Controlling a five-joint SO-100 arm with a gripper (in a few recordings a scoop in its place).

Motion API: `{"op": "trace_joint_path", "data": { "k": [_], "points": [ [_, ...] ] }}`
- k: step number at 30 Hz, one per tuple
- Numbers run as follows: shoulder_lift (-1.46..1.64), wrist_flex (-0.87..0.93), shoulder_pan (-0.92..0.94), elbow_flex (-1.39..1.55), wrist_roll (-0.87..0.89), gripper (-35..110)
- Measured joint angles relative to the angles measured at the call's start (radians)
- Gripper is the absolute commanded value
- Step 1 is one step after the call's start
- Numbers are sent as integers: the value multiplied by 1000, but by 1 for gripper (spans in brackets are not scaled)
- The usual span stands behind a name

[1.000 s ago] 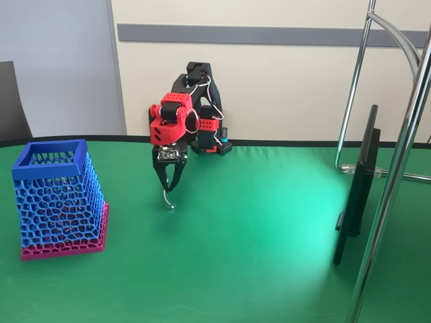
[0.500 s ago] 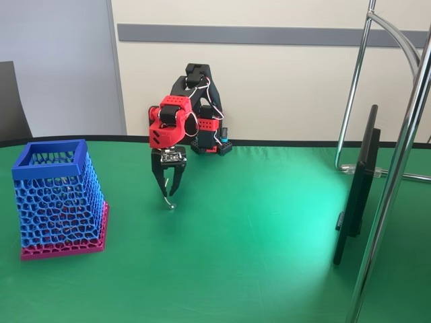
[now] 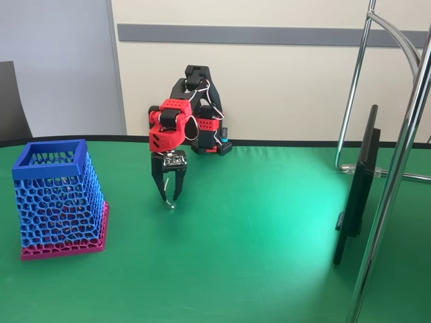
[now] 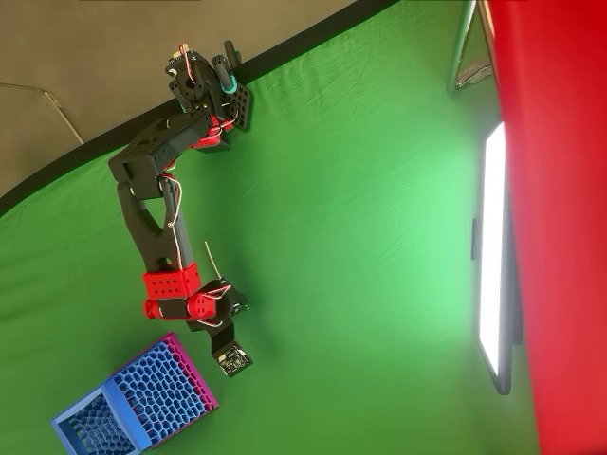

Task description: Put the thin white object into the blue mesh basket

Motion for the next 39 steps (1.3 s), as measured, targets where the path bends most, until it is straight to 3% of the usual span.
{"op": "trace_joint_path", "data": {
  "k": [8, 39],
  "points": [
    [-9, -75, -8, 32, 0, 14],
    [-17, -75, 35, 44, -9, 14]
  ]
}}
